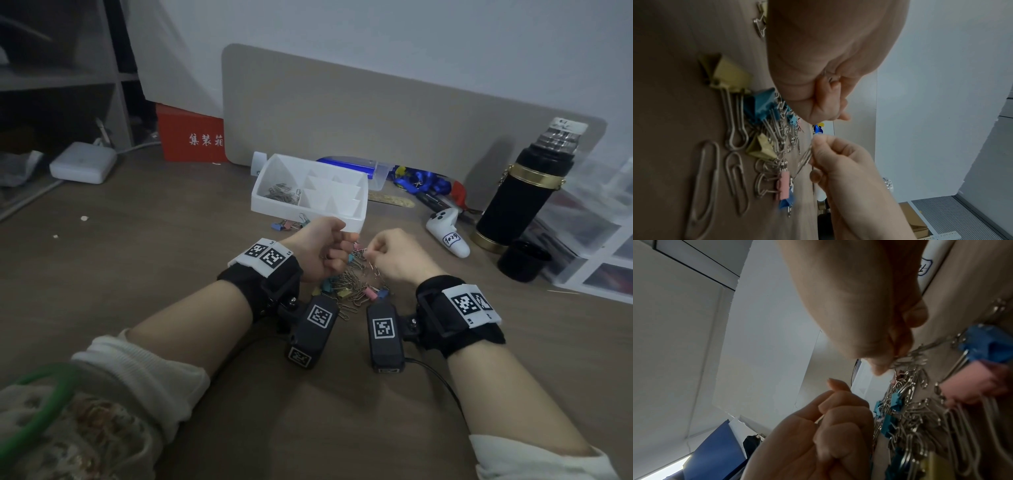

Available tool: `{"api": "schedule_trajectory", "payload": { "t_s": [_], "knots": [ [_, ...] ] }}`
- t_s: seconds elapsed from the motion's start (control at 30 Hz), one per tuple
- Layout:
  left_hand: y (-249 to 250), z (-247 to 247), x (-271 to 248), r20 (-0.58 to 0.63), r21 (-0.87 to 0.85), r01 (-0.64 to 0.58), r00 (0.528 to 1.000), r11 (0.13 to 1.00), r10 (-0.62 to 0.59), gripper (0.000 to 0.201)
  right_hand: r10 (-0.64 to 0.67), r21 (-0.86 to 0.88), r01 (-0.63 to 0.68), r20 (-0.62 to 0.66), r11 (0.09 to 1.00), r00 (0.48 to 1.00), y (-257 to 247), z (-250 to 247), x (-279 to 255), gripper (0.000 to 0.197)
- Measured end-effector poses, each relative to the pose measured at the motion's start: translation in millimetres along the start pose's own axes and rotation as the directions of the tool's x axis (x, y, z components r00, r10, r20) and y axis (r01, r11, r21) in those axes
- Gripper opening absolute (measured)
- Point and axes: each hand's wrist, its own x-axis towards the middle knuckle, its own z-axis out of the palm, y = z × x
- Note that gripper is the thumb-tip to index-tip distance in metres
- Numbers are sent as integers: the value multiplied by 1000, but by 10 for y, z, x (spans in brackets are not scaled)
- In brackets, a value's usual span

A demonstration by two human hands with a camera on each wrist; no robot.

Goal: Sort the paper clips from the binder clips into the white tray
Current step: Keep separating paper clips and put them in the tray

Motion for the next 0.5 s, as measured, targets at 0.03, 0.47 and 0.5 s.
{"api": "schedule_trajectory", "payload": {
  "t_s": [0.03, 0.47, 0.5],
  "knots": [
    [0, -2, 1, 10, 1, 6, 1000, 1000, -6, 37, -20, 39, 22, -34, 999, 999, -12, -9, -4, 10],
    [-24, 19, -3, 79, 68, 104, 991, 992, -109, 39, -192, 371, 329, -361, 868, 913, -165, -69, -22, 12],
    [-27, 24, -11, 82, 76, 109, 990, 991, -115, 39, -191, 394, 335, -361, 856, 913, -176, -68, -22, 11]
  ]
}}
